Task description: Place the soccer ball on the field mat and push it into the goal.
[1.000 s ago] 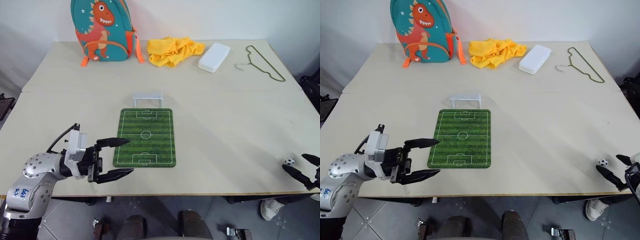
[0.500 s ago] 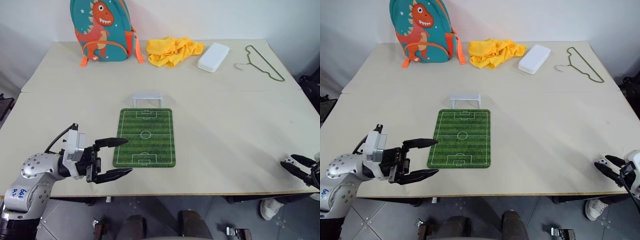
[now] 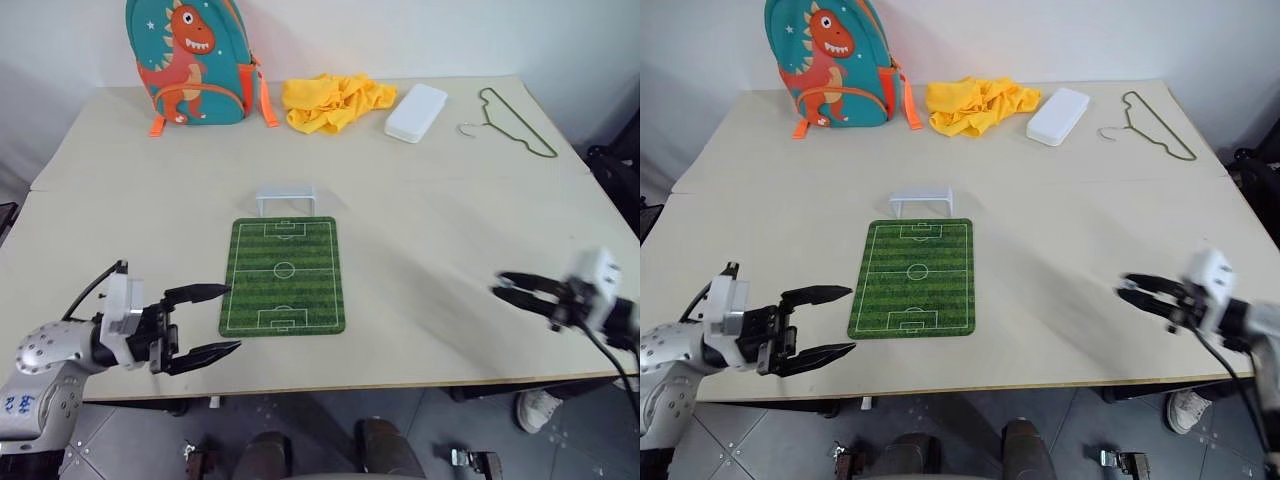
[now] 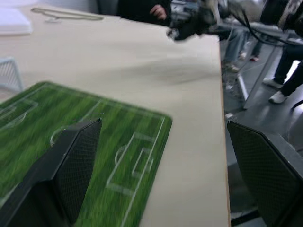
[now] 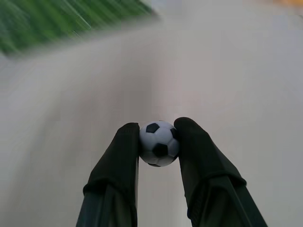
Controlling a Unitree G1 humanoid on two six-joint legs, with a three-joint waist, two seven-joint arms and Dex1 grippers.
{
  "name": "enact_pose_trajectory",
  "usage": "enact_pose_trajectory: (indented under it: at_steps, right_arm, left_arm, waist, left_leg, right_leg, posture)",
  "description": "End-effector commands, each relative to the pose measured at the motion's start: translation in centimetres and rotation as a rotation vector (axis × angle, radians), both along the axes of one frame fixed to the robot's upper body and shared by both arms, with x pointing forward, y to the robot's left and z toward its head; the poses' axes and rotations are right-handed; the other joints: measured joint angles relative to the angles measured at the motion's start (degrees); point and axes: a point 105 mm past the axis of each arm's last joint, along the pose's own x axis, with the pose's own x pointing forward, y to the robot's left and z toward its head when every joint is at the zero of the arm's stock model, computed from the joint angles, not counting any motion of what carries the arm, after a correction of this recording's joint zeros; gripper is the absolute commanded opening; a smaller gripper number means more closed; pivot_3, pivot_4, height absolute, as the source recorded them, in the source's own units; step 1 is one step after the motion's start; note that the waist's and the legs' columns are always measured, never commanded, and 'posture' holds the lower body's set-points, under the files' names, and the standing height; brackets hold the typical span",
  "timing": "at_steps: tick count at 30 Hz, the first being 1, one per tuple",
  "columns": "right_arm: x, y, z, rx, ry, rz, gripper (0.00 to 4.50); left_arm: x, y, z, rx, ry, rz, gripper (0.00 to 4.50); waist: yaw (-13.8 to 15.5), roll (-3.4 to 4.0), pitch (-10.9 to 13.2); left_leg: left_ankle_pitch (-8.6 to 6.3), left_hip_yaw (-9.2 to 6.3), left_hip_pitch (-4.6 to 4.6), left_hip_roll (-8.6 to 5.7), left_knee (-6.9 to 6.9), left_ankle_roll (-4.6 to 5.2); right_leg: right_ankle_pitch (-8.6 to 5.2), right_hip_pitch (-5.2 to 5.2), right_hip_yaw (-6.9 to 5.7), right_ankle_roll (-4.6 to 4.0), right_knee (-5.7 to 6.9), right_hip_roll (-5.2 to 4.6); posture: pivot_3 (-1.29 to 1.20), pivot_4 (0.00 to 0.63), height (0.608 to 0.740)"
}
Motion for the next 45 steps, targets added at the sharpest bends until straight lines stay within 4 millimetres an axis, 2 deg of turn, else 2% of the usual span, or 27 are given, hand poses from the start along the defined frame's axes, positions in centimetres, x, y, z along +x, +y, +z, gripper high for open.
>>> enact_pose_trajectory:
  at_steps: [1, 4, 8, 10, 15, 18, 23, 28, 39, 45]
  right_arm:
    - [-0.8, 8.1, 0.5, 0.001, 0.014, 0.262, 0.85]
    - [-1.2, 13.5, 0.3, -0.027, 0.006, 0.397, 0.85]
    - [-2.0, 18.5, 0.4, -0.014, 0.01, 0.499, 0.85]
    - [-2.4, 20.1, -0.2, -0.026, 0.028, 0.53, 0.85]
    - [-2.8, 22.1, -1.7, -0.06, 0.05, 0.569, 0.85]
    - [-2.2, 23.3, -3.1, -0.085, 0.067, 0.54, 0.85]
    - [-1.9, 24.3, -4.0, -0.083, 0.072, 0.516, 0.85]
    - [-1.2, 24.4, -4.3, -0.08, 0.071, 0.475, 0.85]
    - [1.0, 22.5, -4.7, -0.098, 0.049, 0.391, 0.85]
    - [0.4, 22.4, -5.1, -0.111, 0.053, 0.427, 0.85]
  left_arm:
    - [-0.8, 2.0, -0.5, 0.031, -0.015, 0.078, 4.5]
    - [-1.4, 3.4, -1.4, 0.037, 0.003, 0.155, 4.5]
    - [-2.2, 4.7, -2.1, 0.031, 0.017, 0.249, 4.5]
    - [-2.7, 4.9, -2.4, 0.032, 0.027, 0.271, 4.5]
    - [-3.2, 4.8, -2.7, 0.023, 0.034, 0.292, 4.5]
    - [-3.4, 4.5, -2.5, 0.005, 0.025, 0.304, 4.5]
    - [-3.4, 4.3, -2.2, 0.005, 0.023, 0.307, 4.5]
    - [-3.4, 4.2, -1.9, 0.002, 0.021, 0.306, 4.5]
    - [-3.1, 4.3, -1.9, 0.002, 0.017, 0.305, 4.5]
    - [-2.9, 4.3, -1.9, -0.002, 0.016, 0.3, 4.5]
  waist:
    - [0.4, 0.0, 0.0]
    - [1.1, -0.01, 0.0]
    - [1.1, -0.06, 0.0]
    - [1.0, -0.1, -0.1]
    - [0.9, -0.1, -0.1]
    - [0.7, -0.1, -0.1]
    - [0.6, -0.1, -0.1]
    - [0.5, -0.1, -0.1]
    - [0.4, -0.1, -0.1]
    - [0.2, -0.1, -0.1]
  left_leg:
    - [-0.01, -0.05, -0.02, 0.01, -0.02, -0.03]
    - [-0.05, -0.15, -0.17, 0.01, -0.1, -0.09]
    - [-0.08, -0.44, -0.71, -0.17, 0.02, -0.05]
    - [-0.08, -0.56, -1.11, -0.21, 0.15, -0.06]
    - [-0.07, -0.74, -1.11, -0.27, 0.16, -0.07]
    - [0.0, -0.74, -1.09, -0.24, 0.21, -0.17]
    - [0.09, -0.73, -1.05, -0.18, 0.19, -0.25]
    - [0.09, -0.73, -1.05, -0.18, 0.16, -0.25]
    - [0.09, -0.73, -1.04, -0.18, 0.16, -0.25]
    - [0.09, -0.73, -1.04, -0.16, 0.15, -0.25]
  right_leg:
    - [0.0, -0.03, -0.02, 0.0, 0.01, -0.01]
    - [0.0, -0.24, -0.16, -0.01, 0.03, -0.06]
    - [0.01, -0.59, -0.45, -0.01, 0.04, -0.26]
    - [0.03, -0.94, -0.7, -0.04, 0.26, -0.31]
    - [0.04, -0.87, -1.52, -0.08, 0.28, -0.46]
    - [0.05, -0.84, -1.57, -0.1, 0.34, -0.44]
    - [0.07, -0.88, -1.56, -0.18, 0.48, -0.27]
    - [0.07, -0.9, -1.56, -0.19, 0.48, -0.24]
    - [0.07, -0.9, -1.57, -0.19, 0.47, -0.21]
    - [0.07, -0.89, -1.57, -0.19, 0.48, -0.2]
  posture:
    - [0.0, 0.15, 0.74]
    - [0.0, 0.15, 0.74]
    - [0.0, 0.15, 0.74]
    - [0.0, 0.15, 0.74]
    - [0.0, 0.15, 0.74]
    - [0.0, 0.15, 0.74]
    - [0.0, 0.15, 0.74]
    - [0.0, 0.15, 0.74]
    - [0.0, 0.15, 0.74]
    - [0.0, 0.15, 0.74]
